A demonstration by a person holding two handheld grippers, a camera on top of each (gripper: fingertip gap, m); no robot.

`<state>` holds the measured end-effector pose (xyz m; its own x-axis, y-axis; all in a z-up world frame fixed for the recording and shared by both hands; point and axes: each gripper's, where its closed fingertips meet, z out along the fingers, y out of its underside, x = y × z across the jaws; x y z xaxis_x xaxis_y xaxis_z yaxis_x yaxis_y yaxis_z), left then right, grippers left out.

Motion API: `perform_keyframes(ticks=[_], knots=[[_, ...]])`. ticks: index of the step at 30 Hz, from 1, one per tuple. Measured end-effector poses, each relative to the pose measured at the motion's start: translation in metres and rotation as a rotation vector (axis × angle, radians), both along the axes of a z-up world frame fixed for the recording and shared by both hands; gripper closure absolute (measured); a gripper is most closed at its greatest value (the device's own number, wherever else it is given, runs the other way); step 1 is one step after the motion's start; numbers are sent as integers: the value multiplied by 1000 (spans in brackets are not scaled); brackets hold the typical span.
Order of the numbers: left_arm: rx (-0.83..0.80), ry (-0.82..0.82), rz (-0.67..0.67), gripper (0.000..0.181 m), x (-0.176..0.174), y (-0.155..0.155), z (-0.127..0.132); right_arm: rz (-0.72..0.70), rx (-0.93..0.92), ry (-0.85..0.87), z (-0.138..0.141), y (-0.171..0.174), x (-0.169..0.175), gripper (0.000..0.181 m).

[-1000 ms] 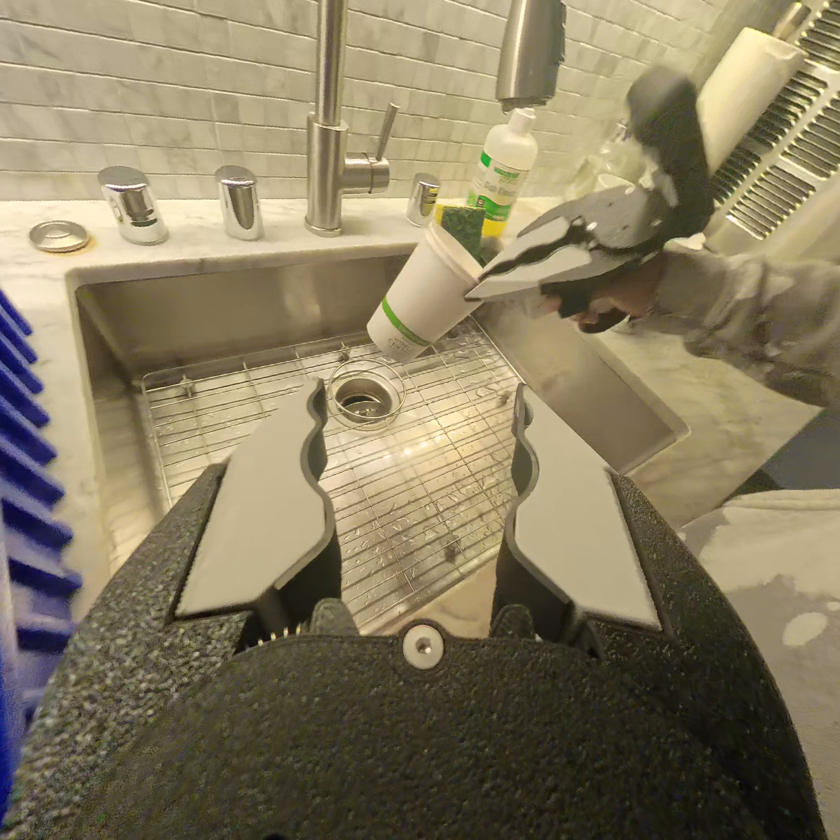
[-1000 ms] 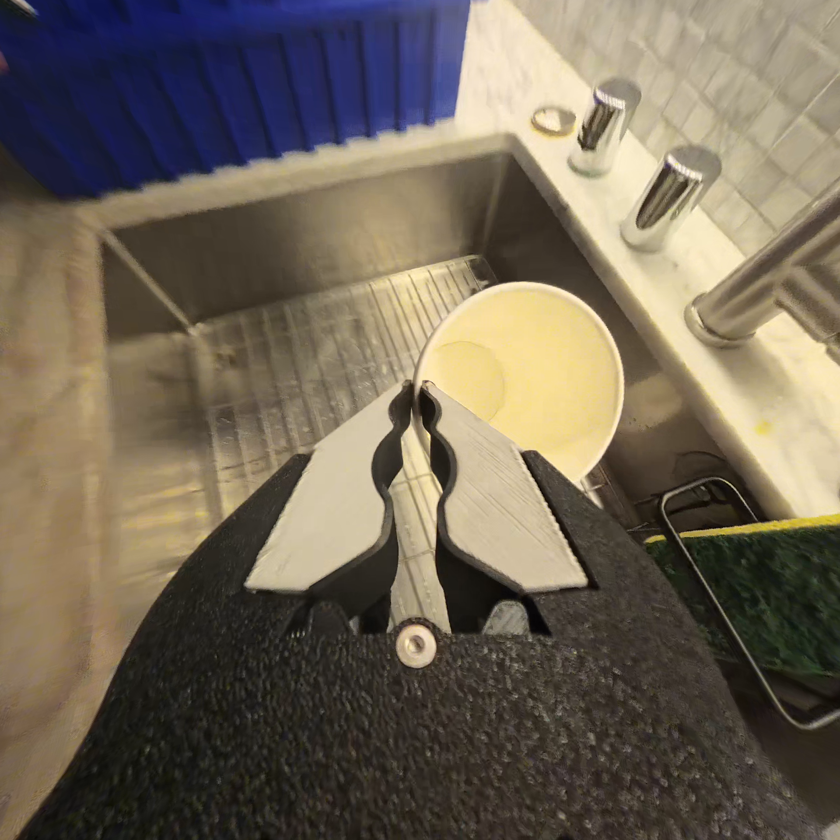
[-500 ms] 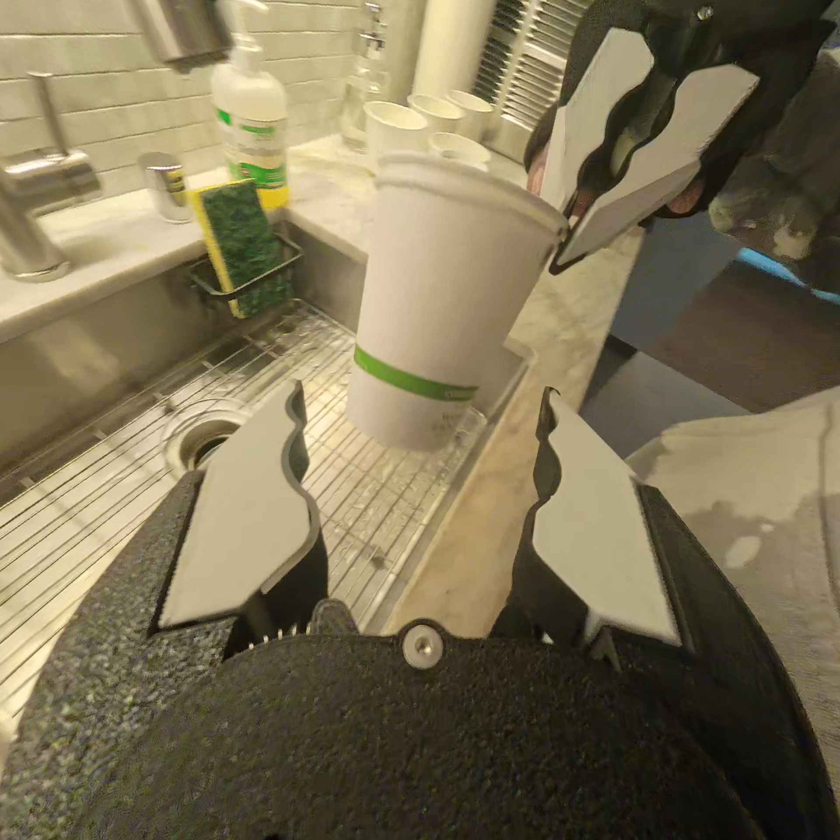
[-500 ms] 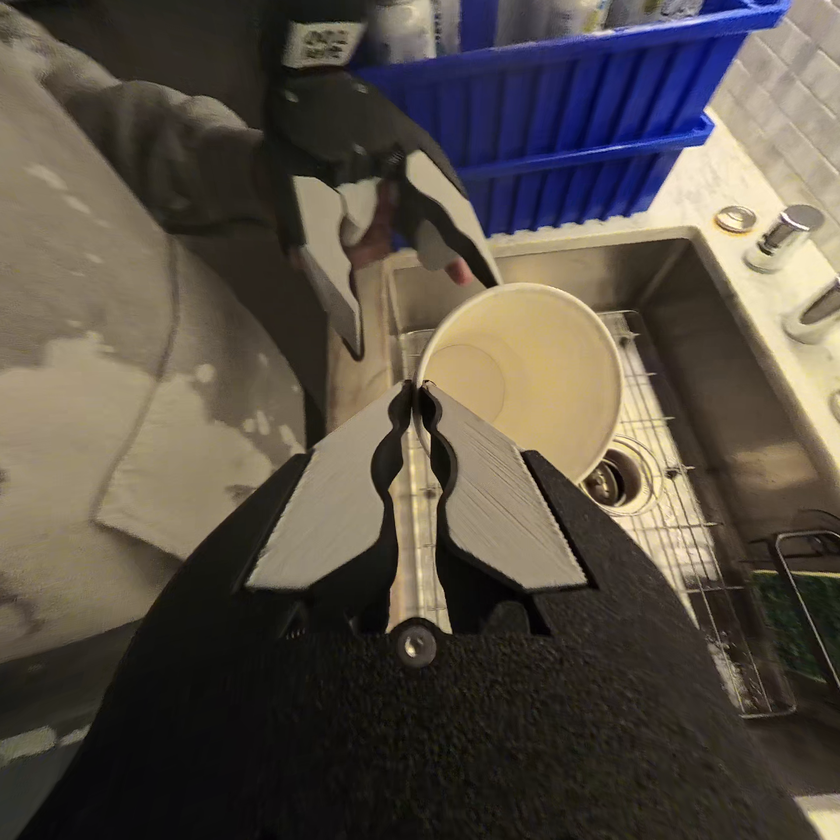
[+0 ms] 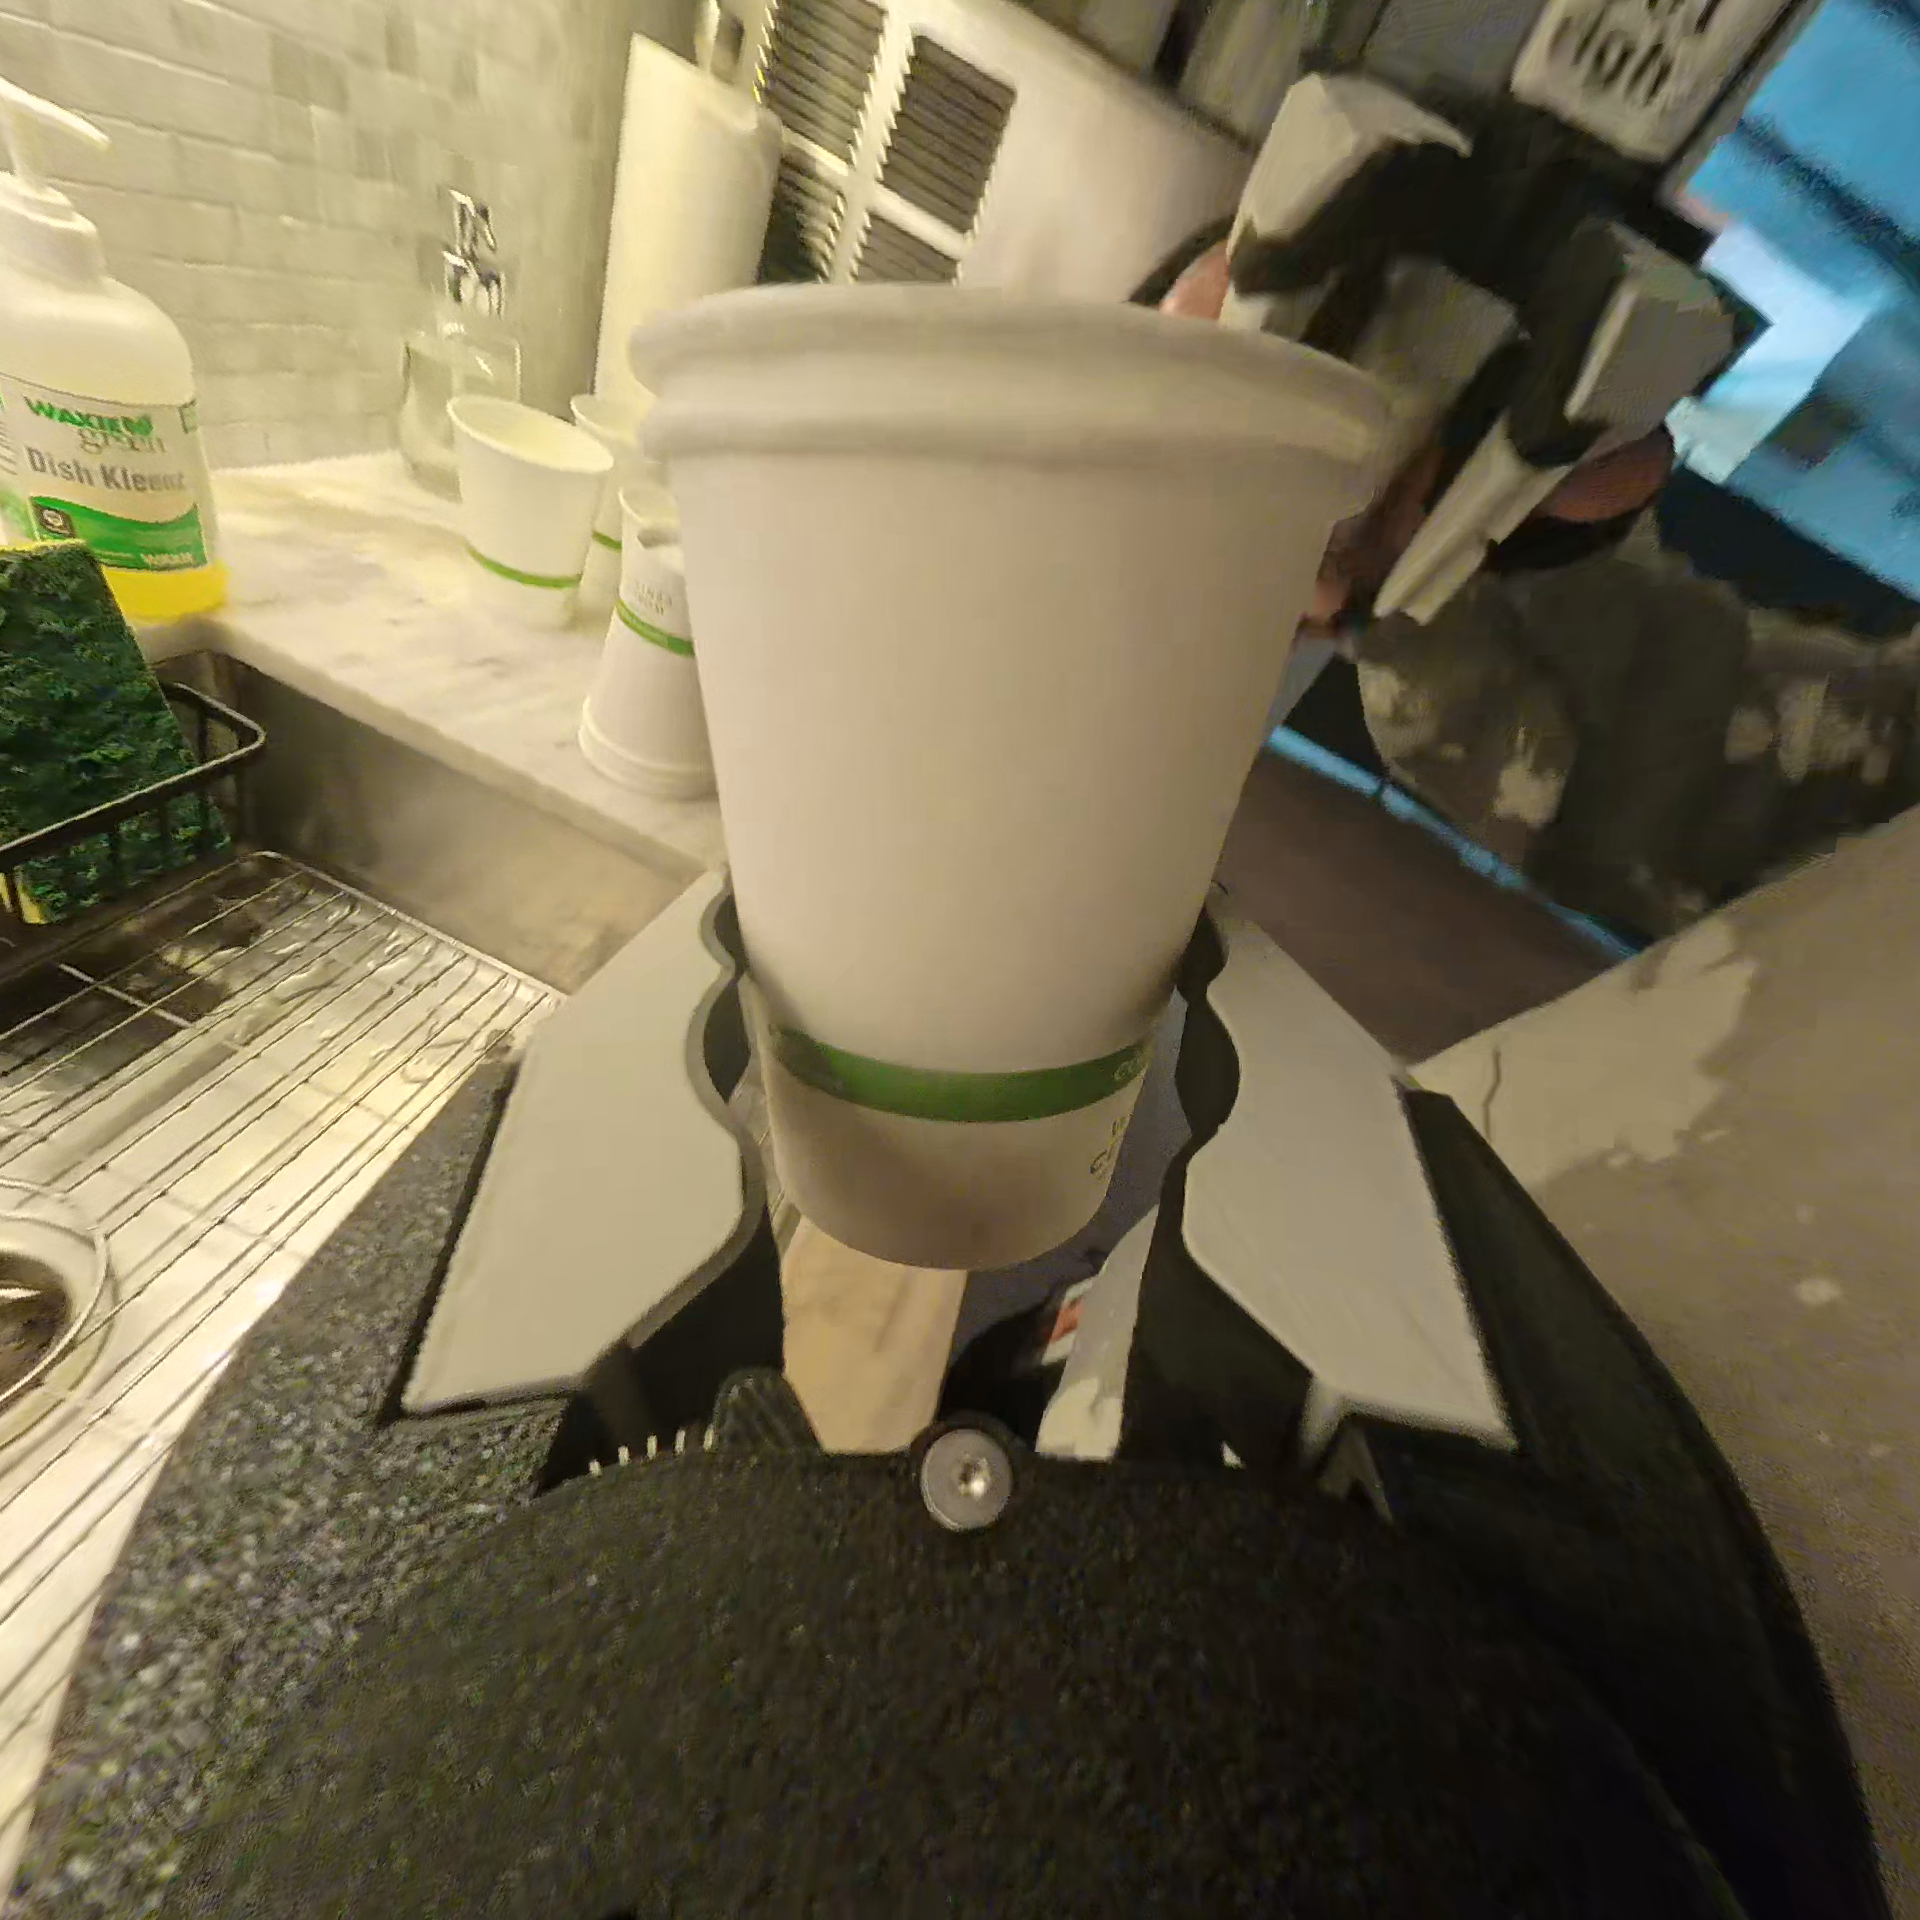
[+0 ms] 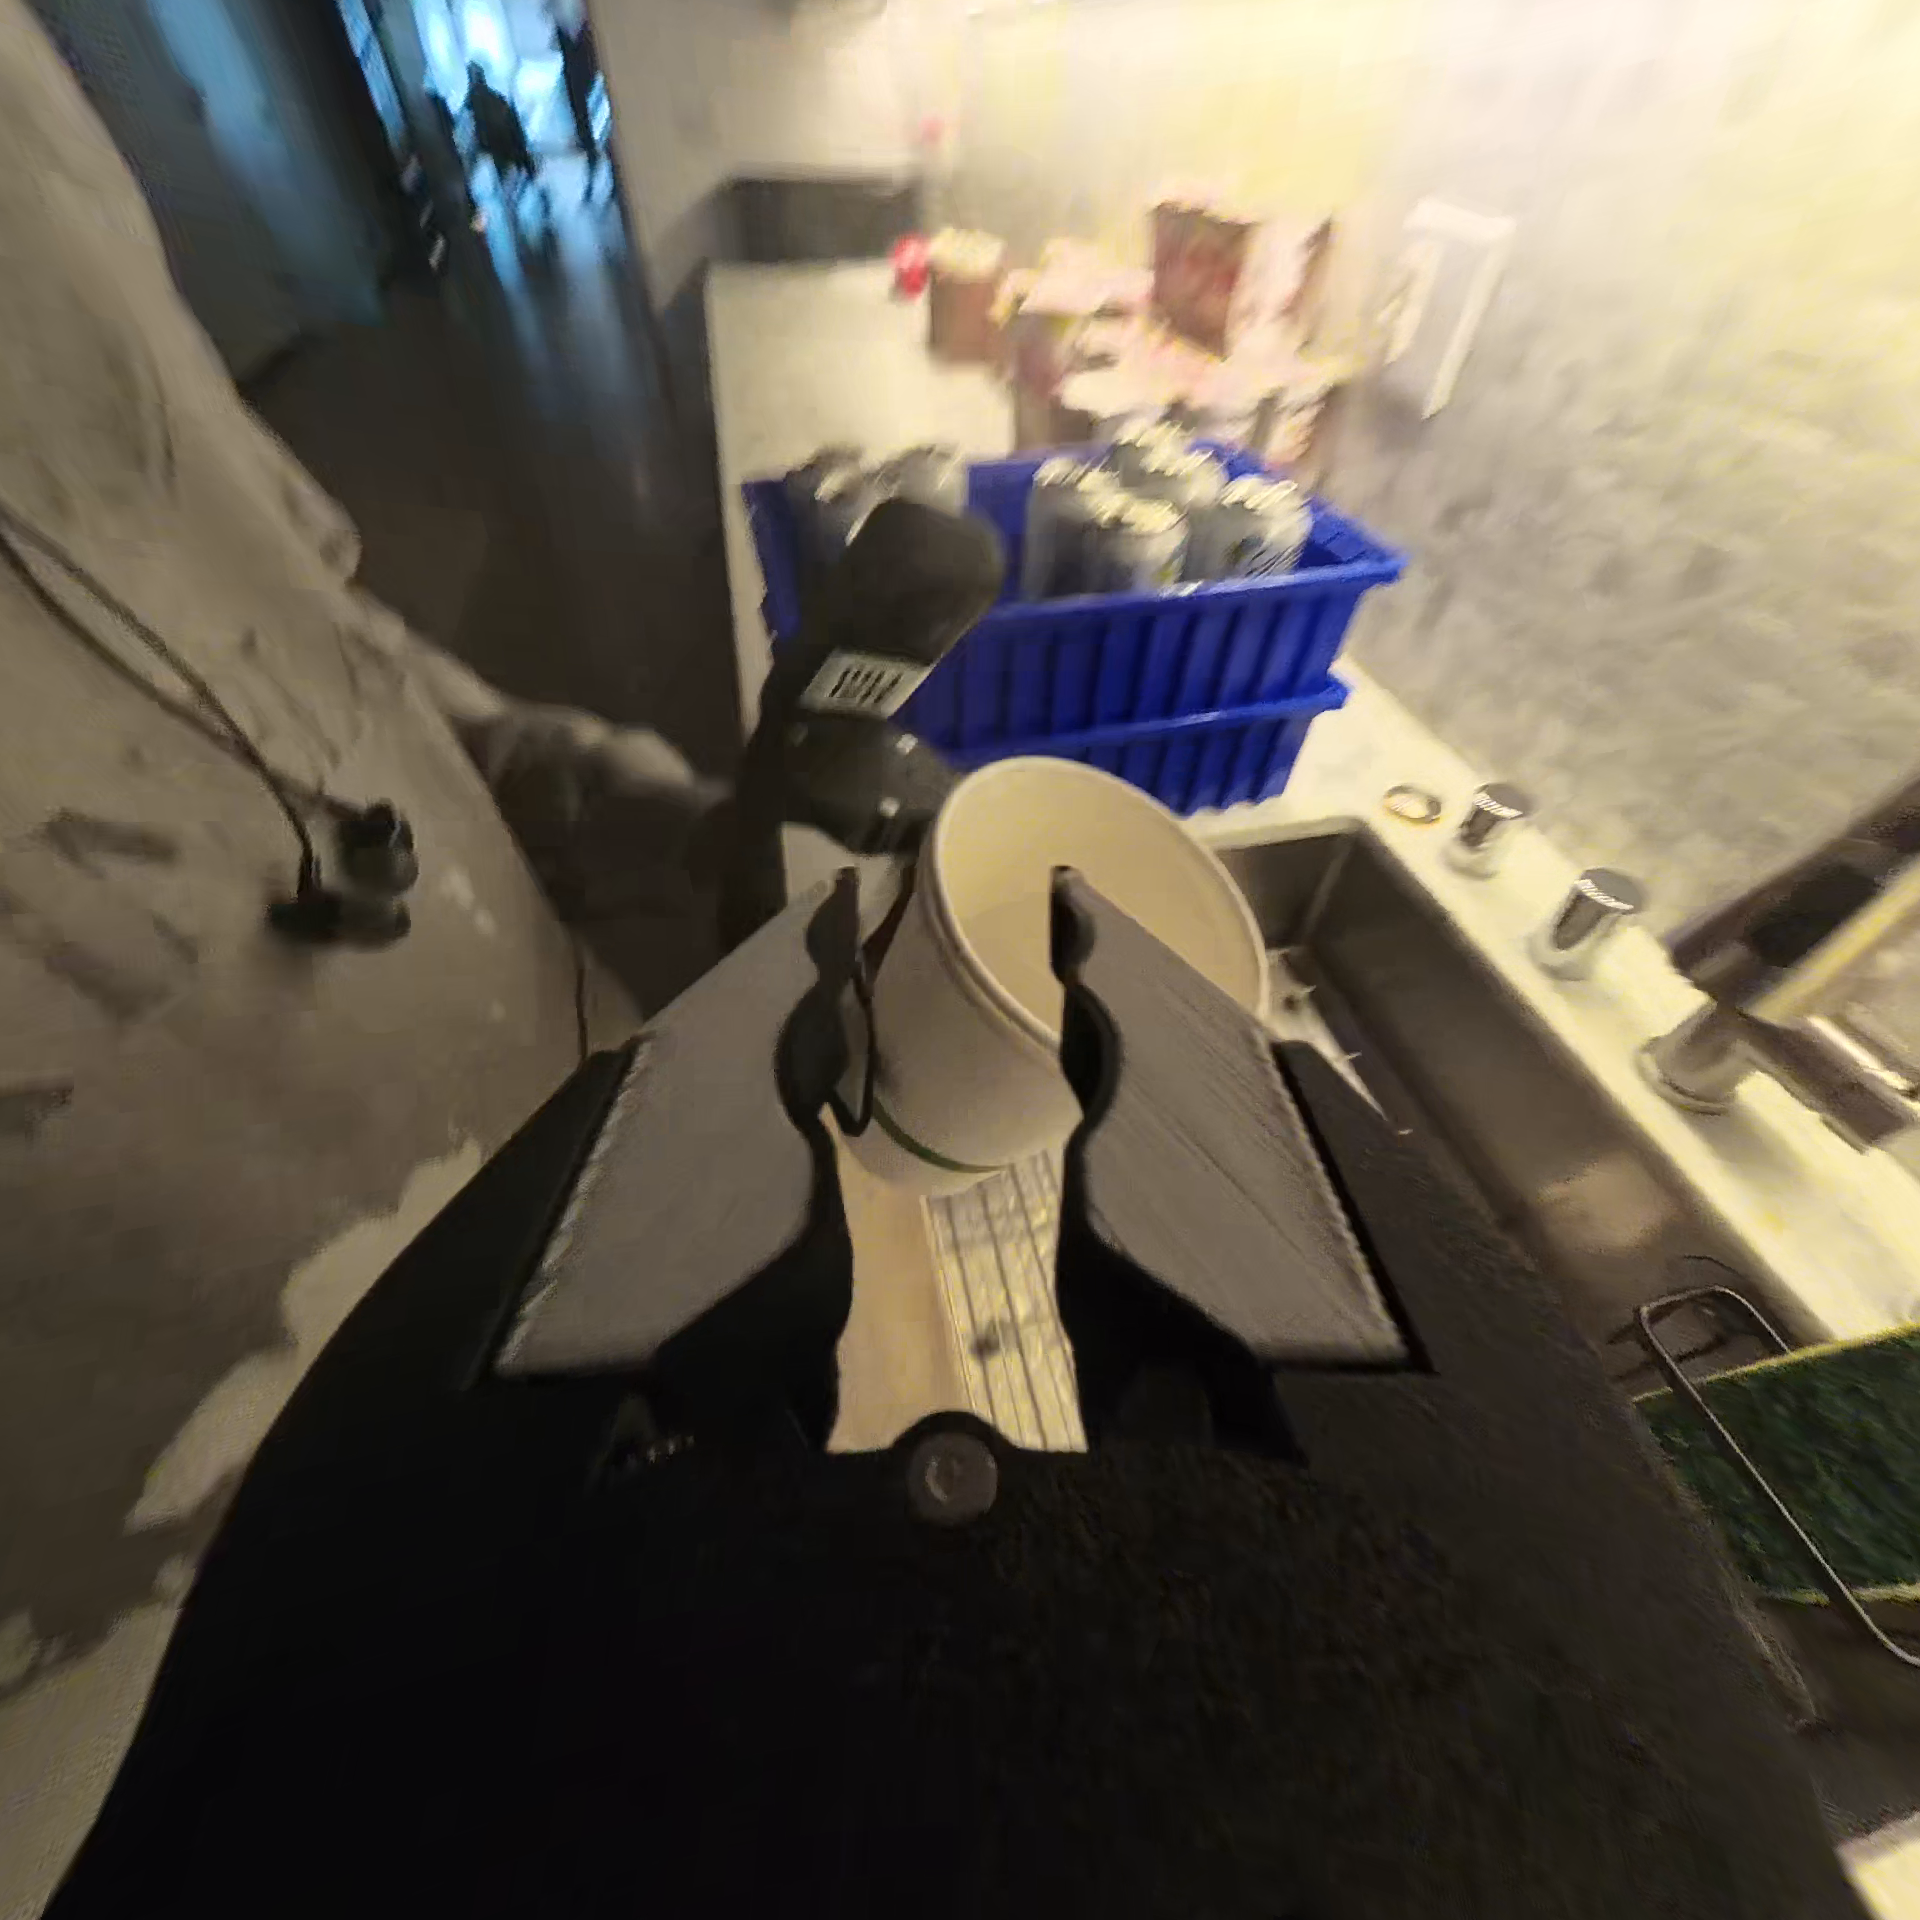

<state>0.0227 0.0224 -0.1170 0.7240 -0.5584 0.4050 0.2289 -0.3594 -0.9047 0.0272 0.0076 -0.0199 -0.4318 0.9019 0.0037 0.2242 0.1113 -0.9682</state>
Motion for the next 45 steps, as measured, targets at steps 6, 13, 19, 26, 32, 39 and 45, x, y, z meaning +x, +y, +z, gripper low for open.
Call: perform_keyframes(ticks=[6, 13, 19, 26, 32, 39, 45], knots=[[64, -106, 119, 99, -9, 15, 20, -303, -253, 103, -2, 43, 11, 96], [115, 12, 156, 99, 8, 28, 21, -409, -411, 53, -41, 24, -14, 75], [107, 150, 127, 99, 25, 33, 9, -396, -407, 22, -48, 33, -15, 93], [46, 109, 135, 92, 7, 28, 3, -466, -141, -69, -56, 72, 18, 93], [6, 101, 176, 95, -4, 24, -1, -626, 50, -171, -80, 125, 70, 93], [-102, 3, 101, 83, 33, 38, 3, -637, 279, -210, -96, 129, 92, 93], [-154, -3, 94, 66, 69, 69, 18, -537, 636, -253, -108, 111, 76, 93]])
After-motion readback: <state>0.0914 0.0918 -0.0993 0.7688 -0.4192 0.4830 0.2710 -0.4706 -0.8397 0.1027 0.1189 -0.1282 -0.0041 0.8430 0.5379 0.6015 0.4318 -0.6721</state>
